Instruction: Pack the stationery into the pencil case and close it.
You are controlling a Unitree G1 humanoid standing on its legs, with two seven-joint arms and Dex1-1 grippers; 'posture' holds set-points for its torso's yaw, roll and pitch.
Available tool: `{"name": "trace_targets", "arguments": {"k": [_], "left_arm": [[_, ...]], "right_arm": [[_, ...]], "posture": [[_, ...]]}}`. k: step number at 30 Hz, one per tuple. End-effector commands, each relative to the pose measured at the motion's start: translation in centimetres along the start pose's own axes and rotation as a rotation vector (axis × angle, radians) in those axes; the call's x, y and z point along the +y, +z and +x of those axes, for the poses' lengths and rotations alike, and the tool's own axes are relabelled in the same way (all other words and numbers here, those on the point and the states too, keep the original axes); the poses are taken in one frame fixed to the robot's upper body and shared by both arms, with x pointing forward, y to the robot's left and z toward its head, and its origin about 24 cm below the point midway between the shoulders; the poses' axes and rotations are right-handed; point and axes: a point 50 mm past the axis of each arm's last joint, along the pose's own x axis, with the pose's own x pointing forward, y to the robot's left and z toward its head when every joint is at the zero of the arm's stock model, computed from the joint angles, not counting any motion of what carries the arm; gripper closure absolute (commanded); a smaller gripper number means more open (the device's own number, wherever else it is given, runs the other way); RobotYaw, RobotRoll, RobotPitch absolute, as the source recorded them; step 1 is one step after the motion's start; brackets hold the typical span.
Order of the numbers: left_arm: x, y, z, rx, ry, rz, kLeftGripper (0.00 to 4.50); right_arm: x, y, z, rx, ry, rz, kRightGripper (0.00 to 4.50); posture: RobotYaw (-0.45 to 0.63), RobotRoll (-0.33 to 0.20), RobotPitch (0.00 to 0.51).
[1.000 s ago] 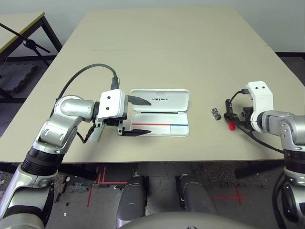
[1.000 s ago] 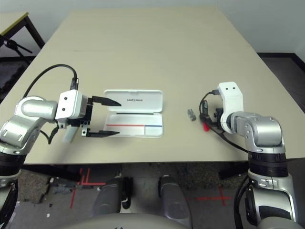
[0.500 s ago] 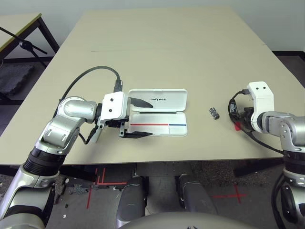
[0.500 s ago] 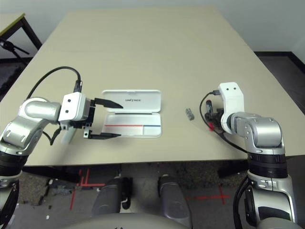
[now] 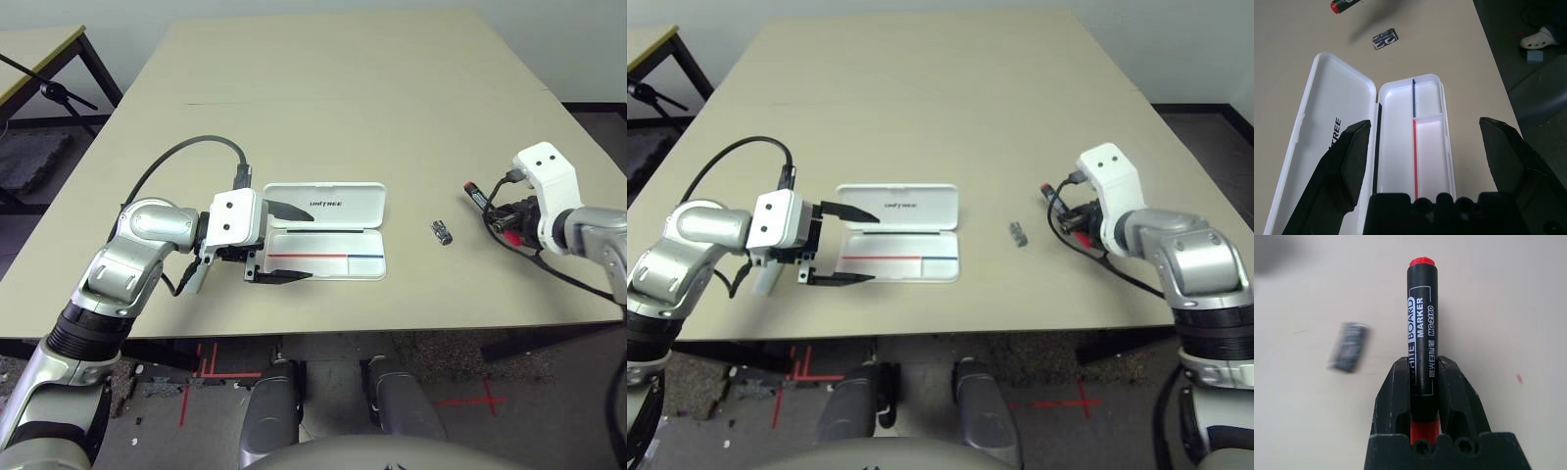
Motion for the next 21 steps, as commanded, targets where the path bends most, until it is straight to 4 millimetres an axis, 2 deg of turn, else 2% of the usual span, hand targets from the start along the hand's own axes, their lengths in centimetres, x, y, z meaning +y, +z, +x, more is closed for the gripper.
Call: {"name": "trace_targets", "arguments": {"k": [1, 4, 9, 16, 21], "left_arm": [[-0.3, -0.2, -0.4, 0.027, -0.004, 0.002, 0.00], [-0.3, -0.4, -0.5, 0.038, 0.000, 0.000, 0.00], [-0.4, -0.5, -0.6, 0.047, 0.004, -0.002, 0.00], [-0.7, -0.8, -0.6, 0.066, 0.007, 0.001, 0.00], [-0.8, -1.1, -0.6, 0.077, 0.014, 0.002, 0.00]], "right_arm": [[2.1, 1.6, -0.7, -0.051, 0.243, -0.182, 3.97], [3.4, 2.6, -1.1, -0.074, 0.403, -0.297, 3.97], [5.0, 4.0, -0.3, -0.084, 0.554, -0.400, 3.97], [8.0, 7.0, 2.8, -0.135, 0.662, -0.415, 3.97], [9.5, 7.6, 4.6, -0.112, 0.701, -0.456, 3.97]], "posture": [[-0.08, 0.000, 0.113], [-0.07, 0.000, 0.114], [-0.06, 0.000, 0.113], [-0.05, 0.000, 0.111], [-0.03, 0.000, 0.107]]}}
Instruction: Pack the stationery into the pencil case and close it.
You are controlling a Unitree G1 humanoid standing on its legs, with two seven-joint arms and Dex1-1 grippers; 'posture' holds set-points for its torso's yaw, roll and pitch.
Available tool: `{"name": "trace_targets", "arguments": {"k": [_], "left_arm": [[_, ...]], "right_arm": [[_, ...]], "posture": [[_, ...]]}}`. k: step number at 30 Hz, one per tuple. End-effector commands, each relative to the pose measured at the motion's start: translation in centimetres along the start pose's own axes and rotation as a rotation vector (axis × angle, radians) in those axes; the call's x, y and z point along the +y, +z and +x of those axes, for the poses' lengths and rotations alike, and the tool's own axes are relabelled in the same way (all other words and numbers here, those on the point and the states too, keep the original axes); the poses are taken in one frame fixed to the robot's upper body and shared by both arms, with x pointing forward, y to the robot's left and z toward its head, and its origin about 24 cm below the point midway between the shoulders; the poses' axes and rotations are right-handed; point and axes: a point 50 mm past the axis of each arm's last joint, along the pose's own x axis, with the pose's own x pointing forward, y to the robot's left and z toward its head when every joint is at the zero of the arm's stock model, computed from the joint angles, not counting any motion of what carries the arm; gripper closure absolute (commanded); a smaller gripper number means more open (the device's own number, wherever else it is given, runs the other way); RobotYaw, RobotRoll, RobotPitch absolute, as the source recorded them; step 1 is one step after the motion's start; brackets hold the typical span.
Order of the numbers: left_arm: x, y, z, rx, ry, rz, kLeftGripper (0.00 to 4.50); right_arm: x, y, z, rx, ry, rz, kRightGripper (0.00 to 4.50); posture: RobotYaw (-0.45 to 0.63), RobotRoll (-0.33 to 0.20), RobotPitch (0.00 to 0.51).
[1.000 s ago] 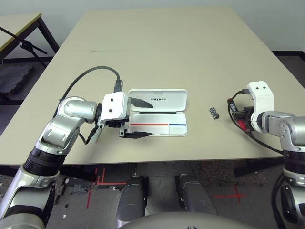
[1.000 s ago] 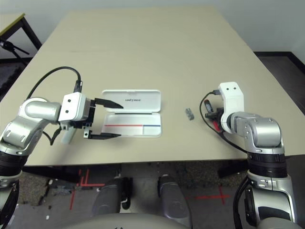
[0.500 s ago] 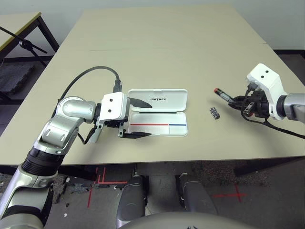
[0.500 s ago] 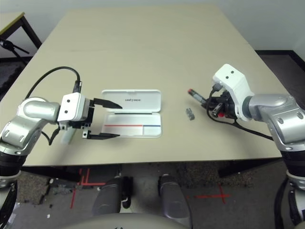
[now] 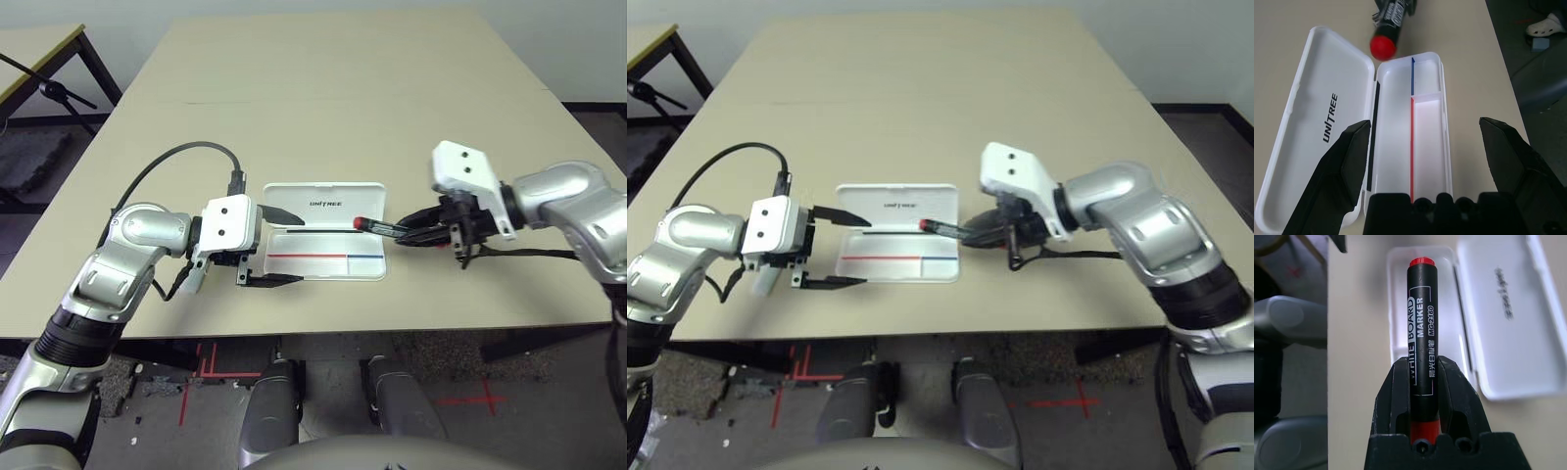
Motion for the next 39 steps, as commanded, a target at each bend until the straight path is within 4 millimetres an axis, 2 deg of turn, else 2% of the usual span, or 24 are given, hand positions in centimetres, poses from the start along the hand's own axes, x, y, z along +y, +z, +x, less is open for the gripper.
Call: {"name": "trace_targets", "arguments": {"k": [1, 12, 25, 30, 36, 39], "left_arm": [[-0.3, -0.3, 0.0, 0.023, 0.003, 0.009, 0.00], [-0.5, -0.3, 0.2, 0.030, 0.014, 0.010, 0.00], [-0.9, -0.2, 0.2, 0.036, 0.028, -0.001, 0.00], [-1.0, -0.3, 0.1, 0.039, 0.032, -0.007, 0.00], [-1.1, 0.0, 0.1, 0.039, 0.033, -0.010, 0.00], [-1.2, 0.1, 0.1, 0.038, 0.033, -0.014, 0.00]], "right_arm": [[-0.4, -0.2, 1.3, 0.040, 0.007, 0.000, 3.97], [-1.6, -0.1, 5.3, 0.087, -0.024, -0.107, 3.97], [-2.0, 0.5, 8.3, 0.016, -0.030, -0.176, 3.97], [-2.0, 0.9, 8.1, -0.039, -0.007, -0.195, 2.24], [-2.3, 1.0, 6.3, -0.082, -0.015, -0.173, 0.05], [-2.1, 0.5, 4.6, -0.094, -0.004, -0.147, 0.05]], "posture": [[-0.03, 0.000, 0.107], [0.00, 0.000, 0.105], [0.02, 0.000, 0.106], [0.03, 0.000, 0.107], [0.03, 0.000, 0.110], [0.03, 0.000, 0.112]]}}
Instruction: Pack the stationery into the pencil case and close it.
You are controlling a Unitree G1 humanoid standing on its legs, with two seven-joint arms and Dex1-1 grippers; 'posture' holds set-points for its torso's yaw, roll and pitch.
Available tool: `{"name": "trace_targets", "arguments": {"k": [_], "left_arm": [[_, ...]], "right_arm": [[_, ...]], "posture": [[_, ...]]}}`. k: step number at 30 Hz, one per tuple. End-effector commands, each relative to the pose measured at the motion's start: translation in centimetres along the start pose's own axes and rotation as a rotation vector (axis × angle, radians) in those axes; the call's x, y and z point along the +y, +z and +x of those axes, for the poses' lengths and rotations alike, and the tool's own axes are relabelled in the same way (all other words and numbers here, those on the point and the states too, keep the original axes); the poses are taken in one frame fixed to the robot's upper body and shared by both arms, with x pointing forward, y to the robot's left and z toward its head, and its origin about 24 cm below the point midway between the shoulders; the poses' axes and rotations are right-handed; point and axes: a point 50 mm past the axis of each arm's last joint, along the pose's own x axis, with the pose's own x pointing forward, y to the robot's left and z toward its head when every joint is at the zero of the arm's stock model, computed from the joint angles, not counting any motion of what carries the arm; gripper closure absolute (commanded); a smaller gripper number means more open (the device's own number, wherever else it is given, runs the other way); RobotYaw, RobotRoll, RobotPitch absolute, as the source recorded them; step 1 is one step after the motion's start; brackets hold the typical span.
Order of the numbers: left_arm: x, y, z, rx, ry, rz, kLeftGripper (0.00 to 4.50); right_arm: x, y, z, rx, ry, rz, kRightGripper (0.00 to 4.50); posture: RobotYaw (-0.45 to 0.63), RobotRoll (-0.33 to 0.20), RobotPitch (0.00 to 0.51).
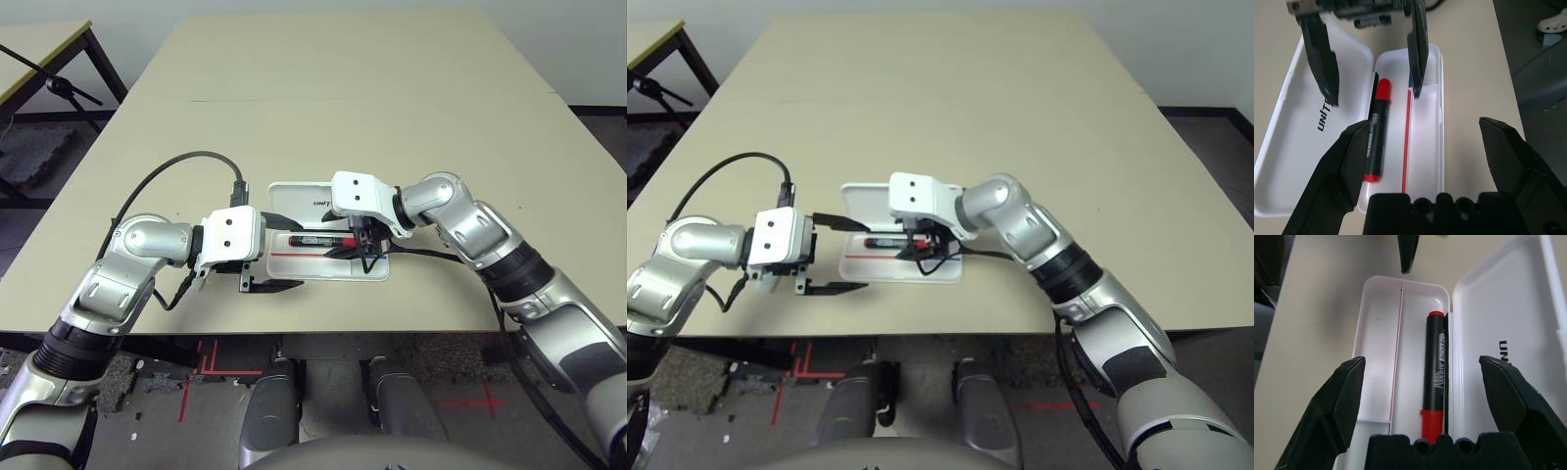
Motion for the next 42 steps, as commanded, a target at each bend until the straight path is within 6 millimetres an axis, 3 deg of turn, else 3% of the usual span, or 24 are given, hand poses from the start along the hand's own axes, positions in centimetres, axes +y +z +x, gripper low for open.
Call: {"name": "trace_targets", "arguments": {"k": [1, 6, 14, 19, 33, 42], "left_arm": [[-0.3, 0.0, -0.2, 0.012, 0.007, -0.007, 0.00], [-0.2, -0.1, -0.7, 0.023, 0.046, -0.038, 0.00], [-0.6, -0.9, -2.0, 0.106, 0.106, -0.107, 0.00], [-0.5, -1.5, -2.9, 0.196, 0.177, -0.187, 0.00], [1.0, -5.6, -6.4, 0.548, 0.781, -0.736, 0.00], [-0.1, -6.4, -5.9, 0.583, 0.829, -0.887, 0.00]], "right_arm": [[0.4, -0.1, -1.9, -0.036, 0.021, 0.033, 0.05], [1.9, -0.7, -6.1, -0.089, 0.058, 0.144, 0.05], [4.8, -1.8, -10.0, -0.114, 0.111, 0.251, 0.05], [4.8, -2.1, -9.8, -0.103, 0.092, 0.251, 0.05], [4.3, -2.4, -8.1, -0.097, 0.078, 0.225, 0.05], [4.5, -3.1, -7.7, -0.087, 0.073, 0.221, 0.05]], "posture": [[0.03, 0.000, 0.113], [0.04, 0.000, 0.109], [0.04, 0.000, 0.110], [0.05, 0.000, 0.115], [0.07, 0.000, 0.132], [0.06, 0.000, 0.138]]}}
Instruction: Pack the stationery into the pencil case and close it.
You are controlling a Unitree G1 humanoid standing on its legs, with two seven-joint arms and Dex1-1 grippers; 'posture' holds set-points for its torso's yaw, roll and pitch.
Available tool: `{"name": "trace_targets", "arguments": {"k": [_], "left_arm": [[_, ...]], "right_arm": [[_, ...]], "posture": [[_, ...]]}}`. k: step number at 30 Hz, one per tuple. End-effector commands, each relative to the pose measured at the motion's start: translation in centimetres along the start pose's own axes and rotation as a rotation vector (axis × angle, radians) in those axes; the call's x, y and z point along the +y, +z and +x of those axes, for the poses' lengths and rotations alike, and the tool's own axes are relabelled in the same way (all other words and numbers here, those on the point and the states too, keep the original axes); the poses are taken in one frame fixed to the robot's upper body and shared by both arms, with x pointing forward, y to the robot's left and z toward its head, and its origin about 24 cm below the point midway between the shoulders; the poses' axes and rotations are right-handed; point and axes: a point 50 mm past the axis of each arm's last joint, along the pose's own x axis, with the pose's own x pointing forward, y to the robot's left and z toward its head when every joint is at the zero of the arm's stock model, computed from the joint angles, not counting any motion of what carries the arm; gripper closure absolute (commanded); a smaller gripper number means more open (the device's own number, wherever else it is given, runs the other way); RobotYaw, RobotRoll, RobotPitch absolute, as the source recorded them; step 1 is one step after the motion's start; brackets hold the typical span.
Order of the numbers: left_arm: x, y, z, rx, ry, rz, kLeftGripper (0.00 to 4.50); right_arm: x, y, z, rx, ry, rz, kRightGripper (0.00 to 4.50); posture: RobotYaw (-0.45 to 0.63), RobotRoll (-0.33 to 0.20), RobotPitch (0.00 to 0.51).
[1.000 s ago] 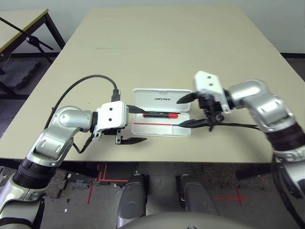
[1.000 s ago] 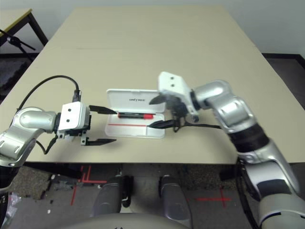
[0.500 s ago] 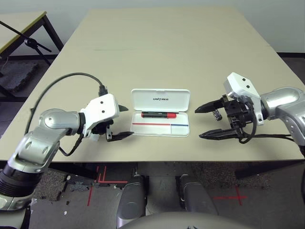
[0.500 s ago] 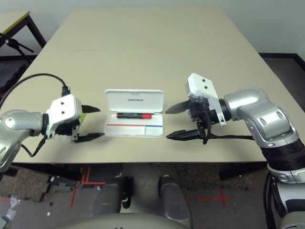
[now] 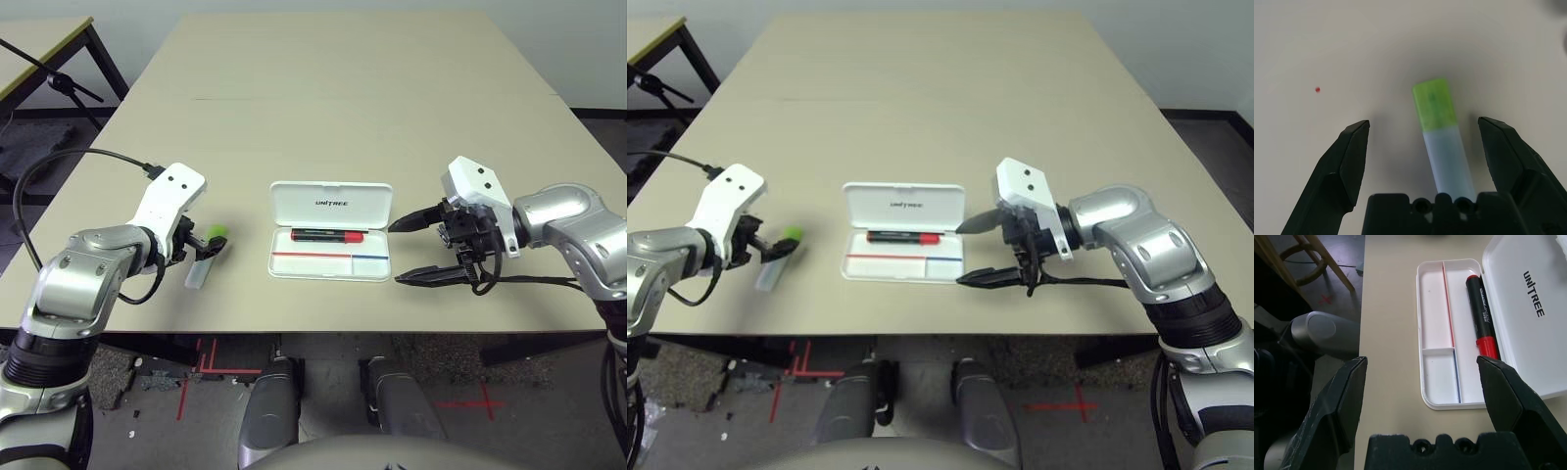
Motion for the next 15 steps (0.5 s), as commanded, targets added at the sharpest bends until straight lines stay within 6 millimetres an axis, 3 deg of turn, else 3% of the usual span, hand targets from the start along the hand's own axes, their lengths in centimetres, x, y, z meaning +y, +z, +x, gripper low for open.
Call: {"name": "trace_targets", "arguments": {"k": [1, 15], "left_arm": [[0.0, -0.4, -0.1, 0.024, 0.014, -0.047, 0.00], [-0.5, -1.9, 0.9, 0.118, 0.031, -0.115, 0.00]], "right_arm": [[0.0, -0.5, 0.4, 0.014, 0.003, 0.003, 0.05], [-0.1, -0.8, 0.7, 0.017, -0.003, -0.012, 0.05]], "posture": [[0.06, 0.000, 0.139], [0.06, 0.000, 0.135]]}}
